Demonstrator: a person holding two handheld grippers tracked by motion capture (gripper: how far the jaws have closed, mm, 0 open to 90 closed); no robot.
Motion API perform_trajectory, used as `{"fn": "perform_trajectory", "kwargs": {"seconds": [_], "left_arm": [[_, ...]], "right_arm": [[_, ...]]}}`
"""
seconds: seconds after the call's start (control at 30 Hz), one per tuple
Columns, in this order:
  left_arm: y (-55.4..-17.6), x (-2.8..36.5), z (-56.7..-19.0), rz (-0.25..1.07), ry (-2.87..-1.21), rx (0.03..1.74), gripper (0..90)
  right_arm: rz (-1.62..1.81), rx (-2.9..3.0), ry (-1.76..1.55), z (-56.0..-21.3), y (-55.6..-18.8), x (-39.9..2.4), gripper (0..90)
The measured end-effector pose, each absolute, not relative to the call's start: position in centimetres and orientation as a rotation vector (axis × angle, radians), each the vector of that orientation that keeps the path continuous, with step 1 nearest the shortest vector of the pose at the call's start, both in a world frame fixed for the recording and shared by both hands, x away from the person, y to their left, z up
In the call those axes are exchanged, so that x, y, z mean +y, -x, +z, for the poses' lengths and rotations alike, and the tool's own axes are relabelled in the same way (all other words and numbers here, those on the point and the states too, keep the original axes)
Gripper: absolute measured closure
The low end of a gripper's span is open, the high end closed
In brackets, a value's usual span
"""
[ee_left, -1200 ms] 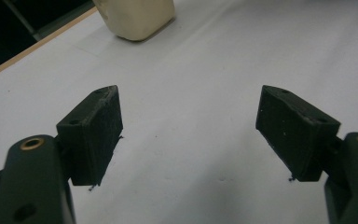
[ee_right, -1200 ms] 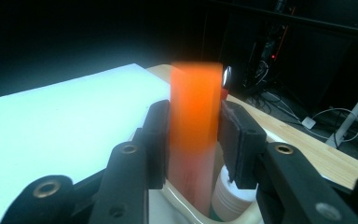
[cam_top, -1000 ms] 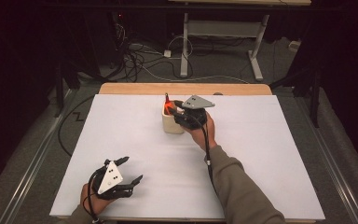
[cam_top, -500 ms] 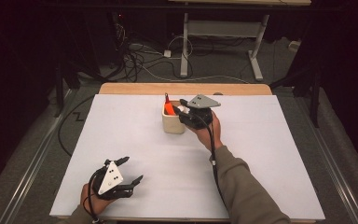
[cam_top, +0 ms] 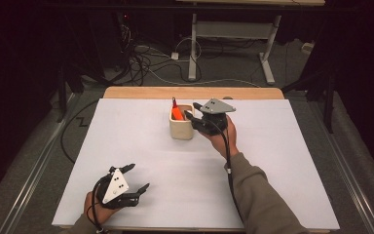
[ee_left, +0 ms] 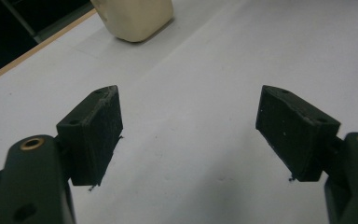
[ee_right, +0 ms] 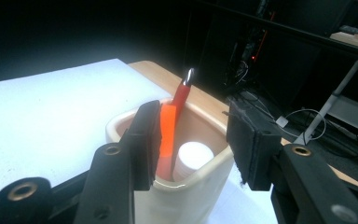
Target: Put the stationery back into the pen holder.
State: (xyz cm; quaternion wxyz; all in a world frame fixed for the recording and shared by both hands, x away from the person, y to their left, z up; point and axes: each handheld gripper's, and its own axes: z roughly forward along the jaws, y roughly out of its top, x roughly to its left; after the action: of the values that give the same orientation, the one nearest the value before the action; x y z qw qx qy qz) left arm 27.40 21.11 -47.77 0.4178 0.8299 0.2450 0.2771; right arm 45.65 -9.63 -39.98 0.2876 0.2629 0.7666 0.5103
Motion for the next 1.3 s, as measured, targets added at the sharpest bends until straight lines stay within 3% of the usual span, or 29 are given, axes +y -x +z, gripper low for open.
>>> {"fn": "perform_trajectory", "kwargs": {"seconds": [0.3,0.77,1.17,1.3], "left_arm": [[-27.4,21.1,-47.8,0.695,-2.083,0.612,22.0],[-27.4,21.1,-47.8,0.698,-2.088,0.608,22.0],[-27.4,21.1,-47.7,0.7,-2.091,0.606,22.1],[-27.4,21.1,-47.8,0.701,-2.093,0.608,22.1]], "right_arm": [[1.353,2.043,-0.704,-40.0,-45.4,-9.6,51.6],[1.305,2.026,-0.736,-39.6,-44.9,-10.0,28.1],[1.332,2.019,-0.734,-39.4,-44.4,-10.9,15.9],[1.326,2.031,-0.725,-39.1,-44.0,-11.1,15.7]]}}
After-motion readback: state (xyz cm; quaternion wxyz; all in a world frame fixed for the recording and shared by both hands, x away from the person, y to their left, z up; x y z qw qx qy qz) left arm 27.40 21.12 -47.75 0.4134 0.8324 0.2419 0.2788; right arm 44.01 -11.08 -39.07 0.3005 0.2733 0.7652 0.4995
